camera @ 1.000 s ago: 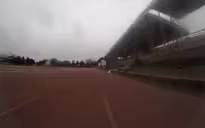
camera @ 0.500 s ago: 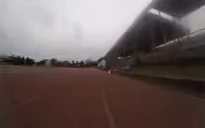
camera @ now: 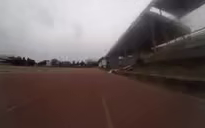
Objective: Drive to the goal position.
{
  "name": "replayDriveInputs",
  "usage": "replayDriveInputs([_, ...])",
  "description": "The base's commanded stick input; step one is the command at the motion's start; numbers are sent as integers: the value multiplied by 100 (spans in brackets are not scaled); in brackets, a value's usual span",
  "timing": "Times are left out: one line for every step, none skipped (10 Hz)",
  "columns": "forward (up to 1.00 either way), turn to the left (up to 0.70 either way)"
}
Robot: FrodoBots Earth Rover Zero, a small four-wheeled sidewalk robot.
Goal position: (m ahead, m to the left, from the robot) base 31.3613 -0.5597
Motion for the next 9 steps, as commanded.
replayDriveInputs([100, 0])
replayDriveInputs([100, 0])
replayDriveInputs([100, 0])
replayDriveInputs([100, 0])
replayDriveInputs([100, 0])
replayDriveInputs([100, 0])
replayDriveInputs([100, 0])
replayDriveInputs([100, 0])
replayDriveInputs([100, 0])
